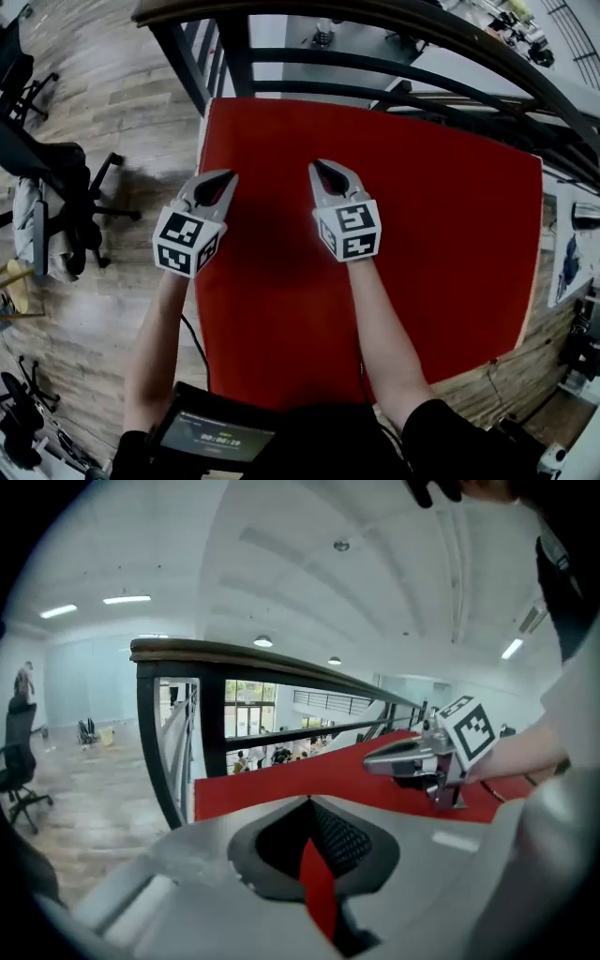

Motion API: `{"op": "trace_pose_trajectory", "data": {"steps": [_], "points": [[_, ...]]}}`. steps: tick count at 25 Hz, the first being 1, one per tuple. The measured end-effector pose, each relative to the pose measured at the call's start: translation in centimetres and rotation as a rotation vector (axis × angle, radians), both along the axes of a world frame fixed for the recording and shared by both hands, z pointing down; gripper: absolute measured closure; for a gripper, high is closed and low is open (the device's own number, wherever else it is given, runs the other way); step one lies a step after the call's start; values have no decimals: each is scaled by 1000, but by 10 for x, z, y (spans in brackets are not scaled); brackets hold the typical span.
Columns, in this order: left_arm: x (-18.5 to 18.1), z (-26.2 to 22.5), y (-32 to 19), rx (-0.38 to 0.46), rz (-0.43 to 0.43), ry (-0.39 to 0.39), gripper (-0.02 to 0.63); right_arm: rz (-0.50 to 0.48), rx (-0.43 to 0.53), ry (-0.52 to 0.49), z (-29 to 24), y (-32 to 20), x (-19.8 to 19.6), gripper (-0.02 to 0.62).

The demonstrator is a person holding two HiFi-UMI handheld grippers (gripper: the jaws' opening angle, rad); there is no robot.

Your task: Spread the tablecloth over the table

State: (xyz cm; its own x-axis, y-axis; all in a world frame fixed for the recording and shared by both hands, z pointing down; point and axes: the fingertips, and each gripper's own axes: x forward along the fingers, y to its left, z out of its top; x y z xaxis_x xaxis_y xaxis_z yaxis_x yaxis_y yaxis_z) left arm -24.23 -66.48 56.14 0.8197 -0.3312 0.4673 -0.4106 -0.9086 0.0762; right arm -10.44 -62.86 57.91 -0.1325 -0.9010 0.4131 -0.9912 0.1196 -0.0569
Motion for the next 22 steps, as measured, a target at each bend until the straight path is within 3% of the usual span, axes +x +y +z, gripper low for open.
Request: {"op": "trace_pose_trajectory", "data": {"steps": [4, 7, 12, 16, 19, 22], "points": [[19, -28, 100, -82, -16, 93, 600, 74, 6, -42, -31, 117, 43, 586], [53, -46, 184, -150, 65, 107, 600, 211, -21, -42, -55, 222, 93, 586], [63, -38, 280, -156, 175, 54, 600, 477, -46, -6, -69, 354, 141, 586], [53, -16, 347, -189, 177, -21, 600, 643, -134, 2, -43, 465, 176, 586], [66, -20, 404, -194, 151, -23, 600, 672, -169, -10, -32, 536, 205, 586], [96, -21, 455, -184, 102, -15, 600, 604, -154, -27, -29, 569, 225, 586]]}}
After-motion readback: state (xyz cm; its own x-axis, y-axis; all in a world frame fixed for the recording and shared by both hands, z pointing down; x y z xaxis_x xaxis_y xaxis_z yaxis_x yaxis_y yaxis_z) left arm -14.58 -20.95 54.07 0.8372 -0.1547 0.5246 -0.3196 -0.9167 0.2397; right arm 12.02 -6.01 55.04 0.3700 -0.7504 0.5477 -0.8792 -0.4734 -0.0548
